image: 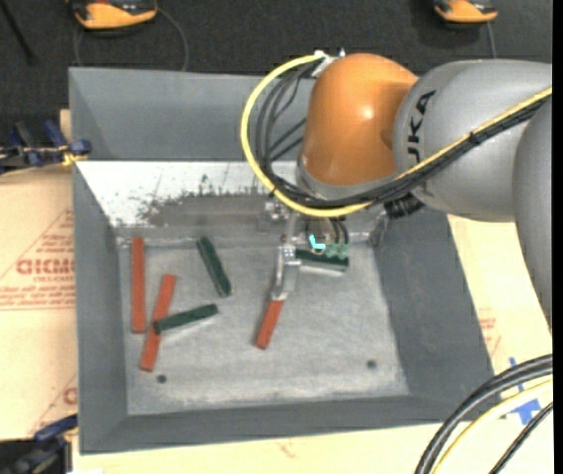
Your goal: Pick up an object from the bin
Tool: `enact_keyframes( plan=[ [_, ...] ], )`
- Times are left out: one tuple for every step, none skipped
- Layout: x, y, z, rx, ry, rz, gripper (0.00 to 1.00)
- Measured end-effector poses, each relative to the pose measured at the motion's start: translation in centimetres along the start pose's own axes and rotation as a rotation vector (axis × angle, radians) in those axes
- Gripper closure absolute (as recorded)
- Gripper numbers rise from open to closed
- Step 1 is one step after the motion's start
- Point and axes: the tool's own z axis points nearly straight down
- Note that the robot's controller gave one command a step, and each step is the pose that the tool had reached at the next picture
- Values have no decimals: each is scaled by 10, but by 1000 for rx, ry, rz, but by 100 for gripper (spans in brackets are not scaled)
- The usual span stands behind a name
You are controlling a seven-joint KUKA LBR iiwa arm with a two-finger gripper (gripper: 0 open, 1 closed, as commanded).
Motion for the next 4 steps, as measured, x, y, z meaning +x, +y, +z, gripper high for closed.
enact_keyframes(
  plan=[
    [-42,-87,122,3,0,-79,0],
    [-41,-112,85,3,-14,-51,0],
    [-32,-107,82,-1,-7,154,0],
    [-34,-108,118,-1,-3,342,0]
  ],
)
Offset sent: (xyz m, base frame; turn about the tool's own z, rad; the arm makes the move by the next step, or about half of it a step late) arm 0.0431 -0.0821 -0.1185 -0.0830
